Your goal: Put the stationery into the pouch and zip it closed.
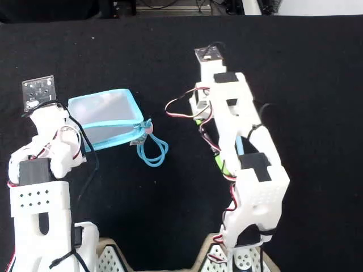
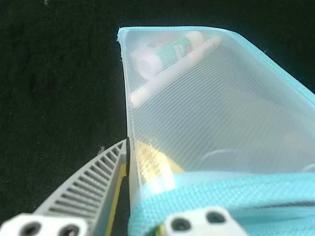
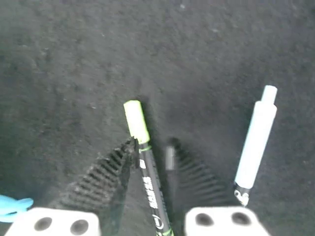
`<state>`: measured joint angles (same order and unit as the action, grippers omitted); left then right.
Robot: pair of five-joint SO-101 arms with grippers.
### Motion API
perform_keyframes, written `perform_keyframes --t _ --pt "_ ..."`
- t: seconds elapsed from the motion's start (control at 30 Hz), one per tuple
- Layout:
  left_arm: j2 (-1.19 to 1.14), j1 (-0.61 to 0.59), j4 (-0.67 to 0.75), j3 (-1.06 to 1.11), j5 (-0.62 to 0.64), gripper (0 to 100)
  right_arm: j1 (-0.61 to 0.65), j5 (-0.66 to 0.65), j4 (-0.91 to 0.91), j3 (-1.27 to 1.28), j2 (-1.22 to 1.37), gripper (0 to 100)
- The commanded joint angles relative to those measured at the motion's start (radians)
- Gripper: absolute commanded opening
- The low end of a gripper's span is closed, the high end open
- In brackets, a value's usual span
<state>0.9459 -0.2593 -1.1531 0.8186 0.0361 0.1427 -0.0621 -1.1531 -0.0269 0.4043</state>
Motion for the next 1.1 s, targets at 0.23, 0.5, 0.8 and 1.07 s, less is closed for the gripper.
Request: perform_keyframes --t 0.23,0.5,0.8,1.07 --pt "0.000 -0.002 0.000 0.002 0.006 4 0.040 -0.127 0.080 -0.059 0.104 14.8" --pt "0.000 -0.002 0.000 0.002 0.006 4 0.040 -0.140 -0.061 -0.197 0.185 2.7" --pt "0.000 -0.002 0.000 0.002 0.006 4 0.041 -0.117 -0.167 -0.180 0.091 1.0" --pt "0.000 -0.002 0.000 0.002 0.006 4 0.046 -0.031 -0.130 -0.035 -0.056 1.0"
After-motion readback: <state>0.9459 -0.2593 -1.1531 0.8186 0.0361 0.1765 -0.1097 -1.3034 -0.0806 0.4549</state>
